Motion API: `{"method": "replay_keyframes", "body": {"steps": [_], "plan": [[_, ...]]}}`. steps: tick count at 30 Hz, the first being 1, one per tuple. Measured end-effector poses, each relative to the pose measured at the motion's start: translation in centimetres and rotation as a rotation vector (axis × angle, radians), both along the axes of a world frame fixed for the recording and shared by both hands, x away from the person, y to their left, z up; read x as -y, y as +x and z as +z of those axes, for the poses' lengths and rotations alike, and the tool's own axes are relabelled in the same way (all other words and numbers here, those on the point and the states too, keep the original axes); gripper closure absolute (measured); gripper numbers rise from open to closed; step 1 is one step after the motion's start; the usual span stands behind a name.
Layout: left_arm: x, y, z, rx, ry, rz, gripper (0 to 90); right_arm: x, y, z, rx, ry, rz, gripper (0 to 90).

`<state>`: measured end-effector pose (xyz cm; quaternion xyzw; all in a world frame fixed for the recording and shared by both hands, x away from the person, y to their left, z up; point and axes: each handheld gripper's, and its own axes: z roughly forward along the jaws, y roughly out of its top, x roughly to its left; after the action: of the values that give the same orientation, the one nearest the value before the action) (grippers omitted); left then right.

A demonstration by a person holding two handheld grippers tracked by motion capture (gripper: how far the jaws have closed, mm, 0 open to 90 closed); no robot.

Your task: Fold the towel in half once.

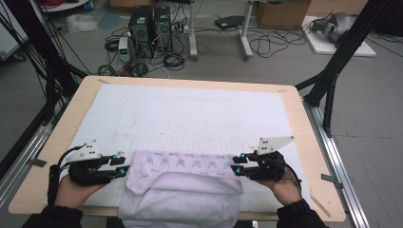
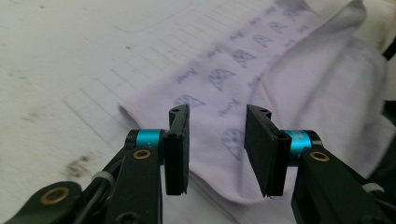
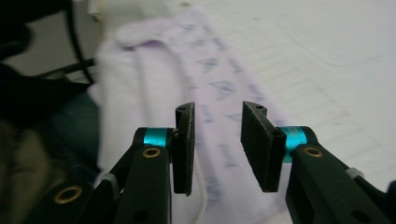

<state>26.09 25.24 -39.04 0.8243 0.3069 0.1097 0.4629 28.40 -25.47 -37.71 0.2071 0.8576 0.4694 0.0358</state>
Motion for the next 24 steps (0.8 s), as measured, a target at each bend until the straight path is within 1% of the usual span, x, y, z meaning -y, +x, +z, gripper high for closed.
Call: {"method": "replay_keyframes", "body": {"steps": [2,3,4,5,6,8,9,10,11,13,14,15,16,17,18,19,20,21,22,23,24], "plan": [[0.5,1.3,-0.4,-0.001,0.013,0.021,57.0,-0.2,1.2,-0.7,0.022,-0.044,-0.039,57.8],[0.7,2.0,-0.7,-0.004,0.009,0.033,56.1,-0.2,2.0,-1.1,0.016,-0.062,-0.057,56.9],[0.9,2.6,-1.1,-0.006,0.016,0.046,55.6,-0.3,2.7,-1.7,0.009,-0.078,-0.073,53.7],[1.1,3.3,-1.5,-0.008,0.035,0.061,53.7,-0.3,3.3,-2.2,0.012,-0.109,-0.104,51.9],[1.3,4.0,-1.9,-0.022,0.040,0.076,51.5,-0.3,3.9,-2.7,-0.001,-0.129,-0.122,51.4],[1.6,5.2,-2.8,-0.047,0.068,0.087,49.5,-0.2,4.9,-3.6,-0.032,-0.130,-0.141,47.3],[1.8,5.8,-3.3,-0.063,0.078,0.094,47.9,-0.2,5.3,-4.1,-0.035,-0.139,-0.144,47.0],[2.0,6.2,-3.7,-0.087,0.093,0.089,45.5,-0.2,5.5,-4.6,-0.047,-0.144,-0.142,45.5],[2.1,6.5,-4.1,-0.104,0.114,0.081,46.1,-0.2,5.8,-5.0,-0.070,-0.159,-0.139,44.3],[2.6,6.8,-4.8,-0.138,0.147,0.060,47.3,-0.3,6.2,-5.7,-0.102,-0.193,-0.138,44.9],[2.7,6.5,-4.9,-0.110,0.161,0.065,50.4,-0.4,6.2,-6.0,-0.124,-0.204,-0.131,45.5],[2.6,6.4,-4.8,-0.112,0.151,0.056,56.4,-0.6,6.0,-6.1,-0.116,-0.211,-0.132,48.2],[2.4,6.6,-4.8,-0.141,0.123,0.033,66.5,-0.7,5.9,-6.0,-0.107,-0.223,-0.118,60.5],[2.4,6.7,-4.9,-0.154,0.121,0.022,74.8,-0.8,5.8,-6.0,-0.126,-0.209,-0.072,68.1],[2.4,6.6,-4.8,-0.148,0.123,0.017,76.5,-1.0,5.7,-6.0,-0.130,-0.212,-0.067,69.9],[2.5,6.6,-4.8,-0.152,0.120,0.006,82.2,-1.2,5.7,-6.0,-0.123,-0.217,-0.051,80.6],[2.6,6.6,-4.8,-0.151,0.119,0.013,83.3,-1.3,5.7,-6.0,-0.140,-0.200,-0.017,82.4],[2.6,6.7,-4.8,-0.150,0.117,0.019,84.2,-1.4,5.9,-6.0,-0.142,-0.203,-0.015,83.4],[2.6,6.8,-4.8,-0.143,0.115,0.030,85.0,-1.4,6.1,-6.0,-0.147,-0.202,-0.018,84.1],[2.6,7.0,-4.7,-0.128,0.121,0.044,85.3,-1.3,6.3,-5.9,-0.132,-0.212,-0.038,84.7],[2.6,7.2,-4.6,-0.117,0.114,0.069,85.6,-1.3,6.7,-5.8,-0.113,-0.222,-0.061,84.9]]}}
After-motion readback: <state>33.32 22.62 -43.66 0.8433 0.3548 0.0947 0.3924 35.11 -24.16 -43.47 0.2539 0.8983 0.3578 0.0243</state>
